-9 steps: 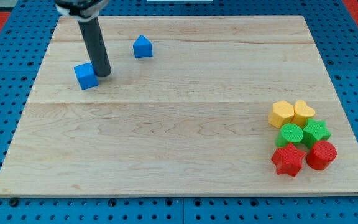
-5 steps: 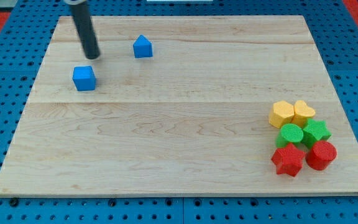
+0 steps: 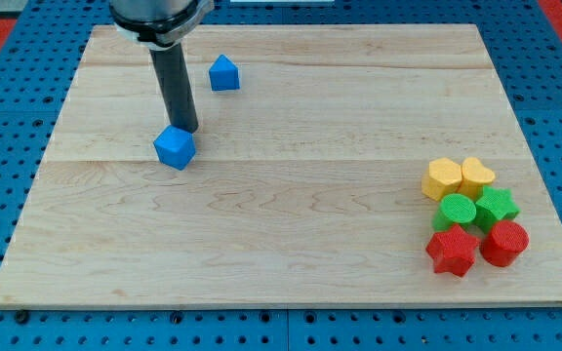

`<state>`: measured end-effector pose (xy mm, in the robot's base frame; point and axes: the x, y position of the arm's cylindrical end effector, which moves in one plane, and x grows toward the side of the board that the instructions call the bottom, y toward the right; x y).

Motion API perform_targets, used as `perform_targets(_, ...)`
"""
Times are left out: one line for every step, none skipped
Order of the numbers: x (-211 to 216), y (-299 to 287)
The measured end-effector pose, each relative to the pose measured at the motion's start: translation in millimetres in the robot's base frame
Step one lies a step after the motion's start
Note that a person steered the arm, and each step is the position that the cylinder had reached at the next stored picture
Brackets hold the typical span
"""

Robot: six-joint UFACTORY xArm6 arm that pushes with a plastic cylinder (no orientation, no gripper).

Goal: Slide blue cube closer to yellow hexagon

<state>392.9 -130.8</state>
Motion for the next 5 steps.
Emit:
perform_targets(-12,-49)
perform_targets(16,-57)
perform_targets(48,3)
perform_targets(48,88)
perform_targets(48,76)
